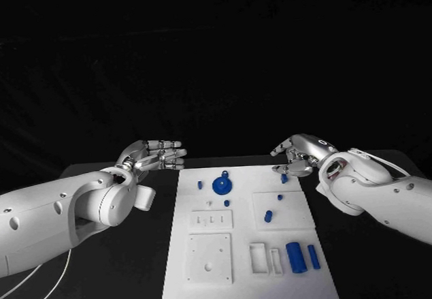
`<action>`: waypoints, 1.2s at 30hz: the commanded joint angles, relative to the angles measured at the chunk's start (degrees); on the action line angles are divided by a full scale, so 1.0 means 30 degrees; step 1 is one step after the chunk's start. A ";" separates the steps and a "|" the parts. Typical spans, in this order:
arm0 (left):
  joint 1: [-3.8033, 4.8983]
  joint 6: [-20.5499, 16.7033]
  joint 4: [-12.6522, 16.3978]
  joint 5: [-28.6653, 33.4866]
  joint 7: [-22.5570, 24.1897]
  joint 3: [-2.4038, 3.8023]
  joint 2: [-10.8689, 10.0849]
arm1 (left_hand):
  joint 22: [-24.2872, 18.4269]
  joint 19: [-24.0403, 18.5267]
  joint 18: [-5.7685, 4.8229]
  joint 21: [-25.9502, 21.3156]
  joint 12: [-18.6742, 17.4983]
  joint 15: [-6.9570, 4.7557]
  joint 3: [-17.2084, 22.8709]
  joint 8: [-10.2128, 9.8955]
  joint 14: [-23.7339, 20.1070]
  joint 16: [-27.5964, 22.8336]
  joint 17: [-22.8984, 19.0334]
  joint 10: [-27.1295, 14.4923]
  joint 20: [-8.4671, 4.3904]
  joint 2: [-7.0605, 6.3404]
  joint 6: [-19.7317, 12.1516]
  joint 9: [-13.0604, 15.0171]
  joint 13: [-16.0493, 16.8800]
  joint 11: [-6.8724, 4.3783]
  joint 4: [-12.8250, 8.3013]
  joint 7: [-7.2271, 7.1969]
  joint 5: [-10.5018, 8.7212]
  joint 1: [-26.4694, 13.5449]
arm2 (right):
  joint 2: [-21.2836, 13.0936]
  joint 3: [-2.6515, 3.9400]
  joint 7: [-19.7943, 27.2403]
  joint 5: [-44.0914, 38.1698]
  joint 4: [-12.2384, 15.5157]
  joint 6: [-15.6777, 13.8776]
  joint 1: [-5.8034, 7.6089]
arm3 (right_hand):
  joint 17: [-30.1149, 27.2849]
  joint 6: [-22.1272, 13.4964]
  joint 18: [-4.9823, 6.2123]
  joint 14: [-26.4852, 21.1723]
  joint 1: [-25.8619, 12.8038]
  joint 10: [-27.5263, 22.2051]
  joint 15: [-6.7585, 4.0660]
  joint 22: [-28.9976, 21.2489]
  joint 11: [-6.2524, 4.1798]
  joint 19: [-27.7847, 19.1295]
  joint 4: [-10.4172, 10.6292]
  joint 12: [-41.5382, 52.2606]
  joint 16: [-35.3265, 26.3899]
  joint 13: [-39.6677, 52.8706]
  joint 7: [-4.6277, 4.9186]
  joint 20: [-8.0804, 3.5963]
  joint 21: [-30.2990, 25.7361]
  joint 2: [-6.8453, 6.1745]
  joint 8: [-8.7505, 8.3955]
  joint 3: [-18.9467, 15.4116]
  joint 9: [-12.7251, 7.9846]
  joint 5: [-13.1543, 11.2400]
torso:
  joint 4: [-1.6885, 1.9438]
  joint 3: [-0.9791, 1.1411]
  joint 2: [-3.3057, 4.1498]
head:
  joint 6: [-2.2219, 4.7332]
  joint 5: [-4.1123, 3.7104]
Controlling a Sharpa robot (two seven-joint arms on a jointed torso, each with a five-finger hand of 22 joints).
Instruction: Assemble the parts on the task board
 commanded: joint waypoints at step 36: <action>-0.0182 0.0353 -0.0642 -0.0013 0.0259 0.0007 0.0249 | -0.0023 -0.0032 0.0278 0.0075 0.0068 0.0003 -0.0044 0.0044 -0.0135 -0.0054 -0.0014 -0.0023 0.0042 0.0029 -0.0012 -0.0016 0.0030 0.0008 -0.0138 -0.0002 0.0043 -0.0073 | 0.0796 0.0119 0.5396 0.2712 -0.5108 0.3293 -0.1030 | 0.0640 -0.0288 -0.0029 0.0069 0.0527 0.0054 0.0011 0.0901 -0.0079 0.1098 -0.0820 0.0108 0.0233 0.0171 -0.0074 0.0057 0.0105 0.0703 -0.0077 -0.2025 0.0029 0.0119 | -0.0123 0.0461 -0.0020 | -0.0351 0.0130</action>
